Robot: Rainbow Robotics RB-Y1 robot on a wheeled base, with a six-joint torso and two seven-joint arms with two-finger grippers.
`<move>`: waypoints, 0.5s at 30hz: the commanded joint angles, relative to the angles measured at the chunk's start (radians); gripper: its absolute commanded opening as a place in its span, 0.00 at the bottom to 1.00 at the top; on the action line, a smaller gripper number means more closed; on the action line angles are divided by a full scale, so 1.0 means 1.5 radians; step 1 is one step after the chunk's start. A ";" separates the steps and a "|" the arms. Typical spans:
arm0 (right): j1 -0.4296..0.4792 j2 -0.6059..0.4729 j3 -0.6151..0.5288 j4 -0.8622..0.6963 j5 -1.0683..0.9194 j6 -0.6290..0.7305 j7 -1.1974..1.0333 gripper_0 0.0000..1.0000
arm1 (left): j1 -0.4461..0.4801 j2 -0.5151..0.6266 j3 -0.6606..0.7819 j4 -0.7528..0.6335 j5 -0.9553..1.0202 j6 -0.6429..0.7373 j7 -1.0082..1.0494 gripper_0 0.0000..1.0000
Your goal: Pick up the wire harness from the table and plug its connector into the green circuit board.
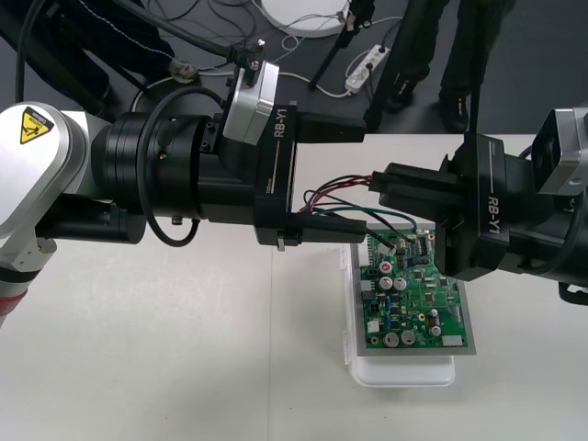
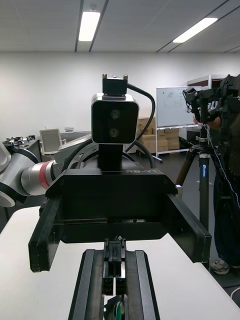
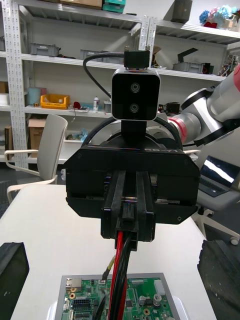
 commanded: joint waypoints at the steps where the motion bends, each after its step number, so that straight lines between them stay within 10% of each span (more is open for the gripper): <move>1: -0.019 0.009 0.006 -0.021 0.004 0.003 -0.025 0.00 | -0.028 -0.013 -0.009 -0.004 0.002 0.026 -0.005 1.00; 10: -0.019 0.009 0.006 -0.021 0.004 0.003 -0.025 0.00 | -0.028 -0.014 -0.009 -0.004 0.003 0.033 -0.006 1.00; 11: -0.019 0.009 0.006 -0.021 0.004 0.003 -0.025 0.00 | -0.028 -0.014 -0.009 -0.005 0.004 0.033 -0.007 0.90; 12: -0.019 0.009 0.006 -0.021 0.003 0.003 -0.025 0.00 | -0.028 -0.014 -0.009 -0.005 0.004 0.033 -0.008 0.00; 15: -0.019 0.009 0.006 -0.021 0.004 0.003 -0.025 0.00 | -0.028 -0.014 -0.009 -0.005 0.003 0.033 -0.006 0.00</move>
